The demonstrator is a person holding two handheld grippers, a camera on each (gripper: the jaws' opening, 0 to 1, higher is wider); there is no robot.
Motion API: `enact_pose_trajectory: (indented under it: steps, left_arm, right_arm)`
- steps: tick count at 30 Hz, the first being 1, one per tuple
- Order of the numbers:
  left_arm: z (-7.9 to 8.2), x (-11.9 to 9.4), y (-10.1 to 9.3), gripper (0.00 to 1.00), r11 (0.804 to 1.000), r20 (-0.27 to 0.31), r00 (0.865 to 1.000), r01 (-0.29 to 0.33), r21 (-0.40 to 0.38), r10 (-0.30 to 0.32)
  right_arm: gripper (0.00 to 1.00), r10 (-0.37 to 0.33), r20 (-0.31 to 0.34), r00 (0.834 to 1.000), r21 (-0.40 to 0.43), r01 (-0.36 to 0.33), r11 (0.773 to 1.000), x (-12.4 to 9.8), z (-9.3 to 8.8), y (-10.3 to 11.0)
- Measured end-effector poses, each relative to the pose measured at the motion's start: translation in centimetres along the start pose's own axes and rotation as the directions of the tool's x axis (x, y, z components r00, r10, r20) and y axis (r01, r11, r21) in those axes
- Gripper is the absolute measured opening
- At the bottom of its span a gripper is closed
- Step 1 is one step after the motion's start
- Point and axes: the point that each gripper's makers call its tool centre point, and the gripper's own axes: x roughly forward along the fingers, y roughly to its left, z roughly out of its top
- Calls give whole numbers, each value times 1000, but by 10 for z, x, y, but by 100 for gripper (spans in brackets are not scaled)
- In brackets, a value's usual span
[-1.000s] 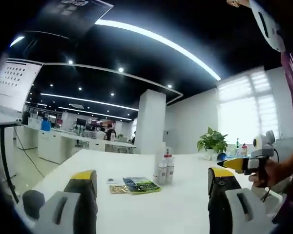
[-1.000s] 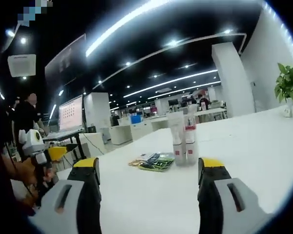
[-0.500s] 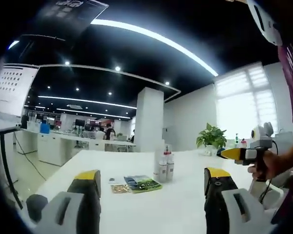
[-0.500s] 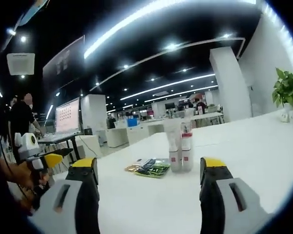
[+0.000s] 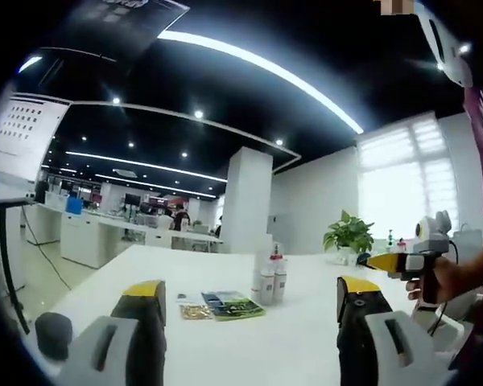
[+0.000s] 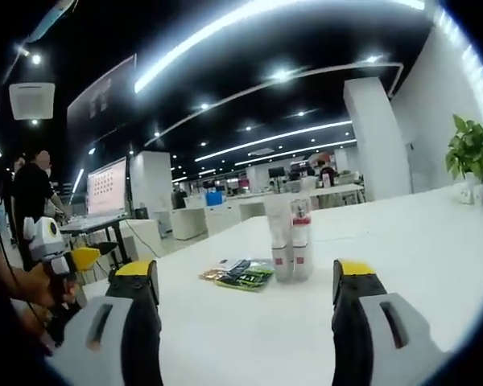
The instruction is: Arrange the skincare products in the storage area until every visible bottle or jar stands upright without overlapping.
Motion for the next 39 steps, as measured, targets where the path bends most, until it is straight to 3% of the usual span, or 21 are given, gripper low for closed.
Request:
enact_pose_trajectory:
  steps: [8,16,26,39]
  left_arm:
    - [-7,-2,0,88,1000,-21,1000,4,-15,-4]
    - [-4,-1,-5,88,999,4,1000,19,-34,-19]
    - [-10,0,-4,87,1000,-22,1000,11,-22,-11]
    - [-10,-1,-5,88,999,-10,1000,19,-30,-19]
  right_arm:
    - [90,-10,-1,1000,-11,10,1000,-6,0,1]
    - [90,-15,-11,1000,-11,15,1000,-9,-3,-2]
    - [89,-14,-16,1000,-6,14,1000,-9,-4,-1]
    - [89,-12,-23,1000,-3,12,1000,-7,-6,-1]
